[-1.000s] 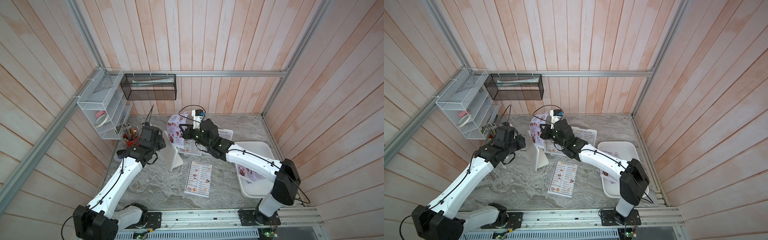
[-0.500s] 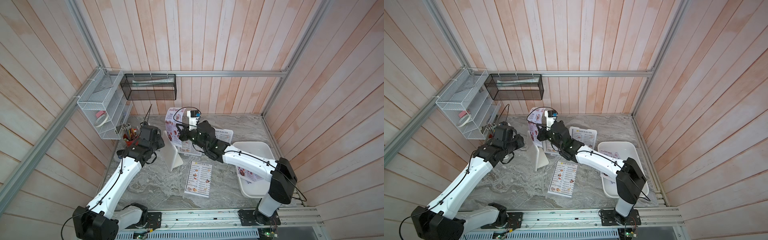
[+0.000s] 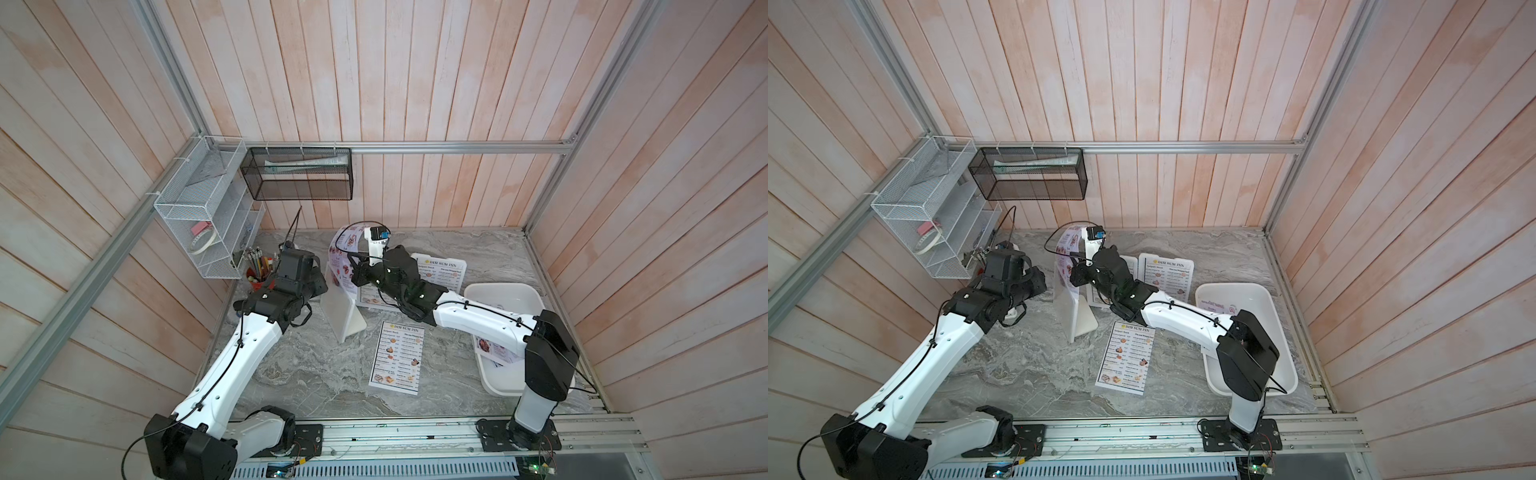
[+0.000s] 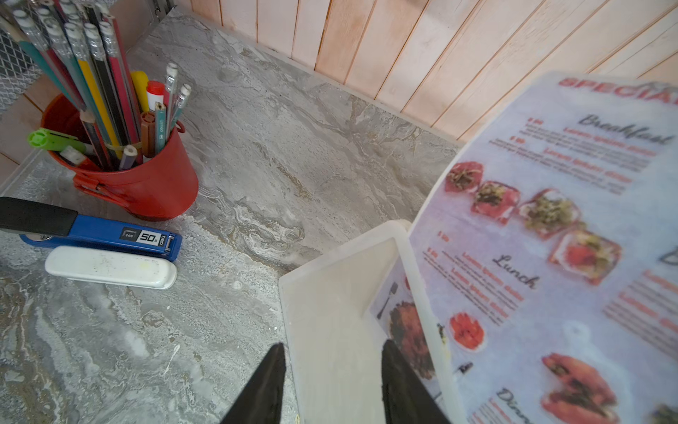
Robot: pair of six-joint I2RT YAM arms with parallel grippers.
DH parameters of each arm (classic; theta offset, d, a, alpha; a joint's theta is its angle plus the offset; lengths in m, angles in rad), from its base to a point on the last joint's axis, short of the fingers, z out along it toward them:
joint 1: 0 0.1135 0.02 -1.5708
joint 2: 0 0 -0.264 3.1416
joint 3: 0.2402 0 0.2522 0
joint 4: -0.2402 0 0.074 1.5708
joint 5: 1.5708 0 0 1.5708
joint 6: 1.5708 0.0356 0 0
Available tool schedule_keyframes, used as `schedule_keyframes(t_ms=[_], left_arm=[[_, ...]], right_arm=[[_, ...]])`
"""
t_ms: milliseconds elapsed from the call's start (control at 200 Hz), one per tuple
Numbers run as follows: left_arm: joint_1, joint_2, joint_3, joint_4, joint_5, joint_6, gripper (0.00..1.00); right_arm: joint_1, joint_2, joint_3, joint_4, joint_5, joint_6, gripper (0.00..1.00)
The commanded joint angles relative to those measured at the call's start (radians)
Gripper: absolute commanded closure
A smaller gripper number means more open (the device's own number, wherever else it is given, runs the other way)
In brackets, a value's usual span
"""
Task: Replace the menus in the menu holders
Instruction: Insert the menu into the menu holder.
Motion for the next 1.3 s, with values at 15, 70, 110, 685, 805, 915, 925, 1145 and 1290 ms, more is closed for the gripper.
schedule_keyframes(t_ms=[15, 70, 110, 685, 805, 915, 925, 1145, 1290], left_arm=[[0.006, -0.020, 0.029, -0.013, -0.009, 0.018, 0.54], [0.007, -0.020, 0.028, -0.012, -0.008, 0.018, 0.55], [0.007, -0.021, 0.027, -0.011, -0.007, 0.018, 0.54], [0.014, -0.034, 0.022, -0.014, -0.006, 0.021, 0.55], [0.013, -0.037, 0.022, -0.015, -0.006, 0.020, 0.55], [0.013, -0.038, 0.021, -0.016, -0.007, 0.019, 0.55], [0.013, -0.039, 0.021, -0.016, -0.006, 0.019, 0.55], [0.014, -0.039, 0.020, -0.018, -0.006, 0.019, 0.55], [0.015, -0.041, 0.019, -0.018, -0.006, 0.019, 0.55]], right_arm=[[0.010, 0.021, 0.022, 0.047, 0.034, -0.035, 1.00], [0.016, 0.024, 0.016, 0.063, 0.042, -0.044, 1.00], [0.019, 0.027, 0.013, 0.069, 0.047, -0.049, 1.00], [0.059, 0.053, -0.022, 0.161, 0.122, -0.129, 1.00], [0.064, 0.056, -0.036, 0.183, 0.130, -0.142, 1.00], [0.067, 0.053, -0.051, 0.205, 0.140, -0.148, 1.00], [0.067, 0.053, -0.052, 0.206, 0.141, -0.149, 1.00], [0.074, 0.051, -0.081, 0.247, 0.153, -0.165, 1.00], [0.082, 0.042, -0.104, 0.281, 0.163, -0.167, 1.00]])
